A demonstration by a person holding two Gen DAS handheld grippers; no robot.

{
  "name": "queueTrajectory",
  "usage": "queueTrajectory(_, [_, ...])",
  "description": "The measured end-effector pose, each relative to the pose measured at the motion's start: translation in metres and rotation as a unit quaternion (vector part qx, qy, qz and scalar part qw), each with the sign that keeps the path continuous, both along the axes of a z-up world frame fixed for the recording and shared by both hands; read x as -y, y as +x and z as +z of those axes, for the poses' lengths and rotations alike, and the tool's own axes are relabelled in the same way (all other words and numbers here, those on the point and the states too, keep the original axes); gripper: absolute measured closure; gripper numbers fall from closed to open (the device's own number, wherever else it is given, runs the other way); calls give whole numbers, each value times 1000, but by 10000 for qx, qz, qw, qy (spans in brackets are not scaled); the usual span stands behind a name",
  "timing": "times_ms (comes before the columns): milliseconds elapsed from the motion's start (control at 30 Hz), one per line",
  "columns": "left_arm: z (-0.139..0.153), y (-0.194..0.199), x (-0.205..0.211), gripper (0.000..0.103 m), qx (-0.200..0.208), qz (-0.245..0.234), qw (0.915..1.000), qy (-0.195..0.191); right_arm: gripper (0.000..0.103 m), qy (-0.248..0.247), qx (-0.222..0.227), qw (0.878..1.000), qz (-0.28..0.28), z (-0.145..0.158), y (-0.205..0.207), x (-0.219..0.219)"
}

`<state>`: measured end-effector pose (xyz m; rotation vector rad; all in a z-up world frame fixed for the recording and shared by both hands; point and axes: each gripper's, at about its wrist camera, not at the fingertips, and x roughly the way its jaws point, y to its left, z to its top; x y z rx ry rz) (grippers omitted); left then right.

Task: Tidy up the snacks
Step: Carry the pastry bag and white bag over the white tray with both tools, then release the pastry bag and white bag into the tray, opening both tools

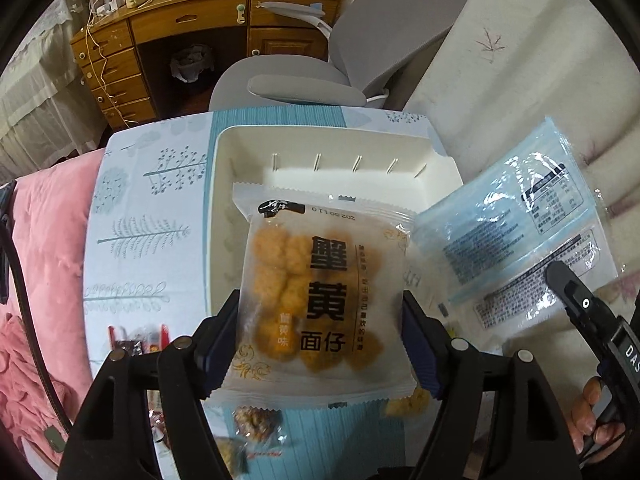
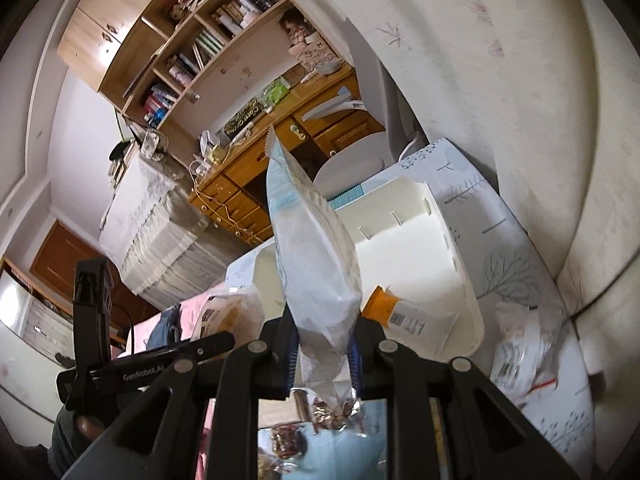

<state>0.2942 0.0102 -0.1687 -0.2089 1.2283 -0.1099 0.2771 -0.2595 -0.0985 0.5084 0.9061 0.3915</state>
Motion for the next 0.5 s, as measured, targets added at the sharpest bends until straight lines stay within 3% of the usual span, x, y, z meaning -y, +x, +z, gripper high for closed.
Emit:
queueTrajectory(67, [-4, 5, 3, 28, -6, 56, 10000, -11, 82, -18, -38, 10000, 64, -3, 6, 1])
queueTrajectory(100, [-6, 8, 6, 20, 6, 98, 9999, -46, 80, -22, -79, 9999, 85, -6, 9, 1])
queueTrajectory(233, [-6, 11, 13, 16, 145, 195, 9997, -57, 72, 49, -349, 9994, 45, -17, 21, 7])
queueTrajectory(500, [-11, 0, 12, 15, 34, 413, 9991, -69, 71, 93, -607, 9980, 118, -30, 25, 11])
